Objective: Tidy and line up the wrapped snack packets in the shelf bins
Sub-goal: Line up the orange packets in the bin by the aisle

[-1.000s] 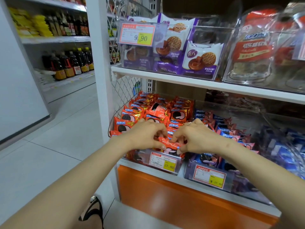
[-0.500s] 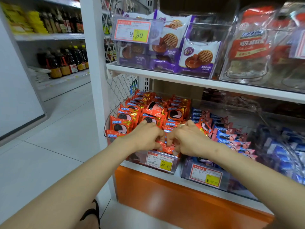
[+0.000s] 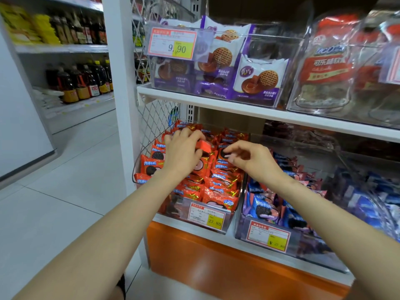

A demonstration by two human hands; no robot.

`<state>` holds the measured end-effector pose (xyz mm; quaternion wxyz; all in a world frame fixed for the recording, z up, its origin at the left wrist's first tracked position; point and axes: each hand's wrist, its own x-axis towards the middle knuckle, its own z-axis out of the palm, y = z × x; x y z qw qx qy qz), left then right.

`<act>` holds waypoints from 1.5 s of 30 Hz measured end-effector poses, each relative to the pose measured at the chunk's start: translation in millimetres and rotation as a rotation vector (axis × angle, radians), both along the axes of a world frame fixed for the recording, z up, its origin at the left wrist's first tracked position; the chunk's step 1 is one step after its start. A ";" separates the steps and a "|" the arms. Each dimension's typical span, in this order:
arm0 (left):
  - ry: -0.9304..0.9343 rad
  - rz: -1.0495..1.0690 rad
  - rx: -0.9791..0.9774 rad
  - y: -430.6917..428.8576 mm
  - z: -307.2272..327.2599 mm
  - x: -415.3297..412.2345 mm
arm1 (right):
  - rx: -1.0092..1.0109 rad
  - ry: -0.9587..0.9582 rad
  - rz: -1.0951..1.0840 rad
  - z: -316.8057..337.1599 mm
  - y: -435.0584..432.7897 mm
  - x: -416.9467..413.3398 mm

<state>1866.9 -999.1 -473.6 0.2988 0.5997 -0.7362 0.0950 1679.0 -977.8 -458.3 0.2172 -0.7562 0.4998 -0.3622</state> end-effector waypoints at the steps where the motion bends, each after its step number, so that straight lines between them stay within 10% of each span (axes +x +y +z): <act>1: 0.087 -0.036 -0.033 -0.4 3.3 0.3 | 0.012 -0.053 -0.006 0.3 -2.2 -0.4; 6: 0.667 -0.389 0.268 3.8 18.8 -1.3 | 0.131 -0.269 0.081 9.1 -8.5 1.6; 19: 0.771 -0.258 0.209 11.5 21.6 12.1 | 0.068 -0.389 -0.180 18.0 -15.8 -12.3; 25: 0.480 -0.029 0.080 11.0 14.6 46.2 | -0.051 -0.399 -0.315 16.2 -37.1 -30.7; 35: -0.108 -0.070 0.092 3.6 -1.0 35.3 | 0.044 0.658 -0.194 5.2 -51.4 4.2; 45: -0.193 -0.097 0.111 -6.0 2.2 26.9 | -0.057 0.668 -0.126 0.2 -65.2 0.6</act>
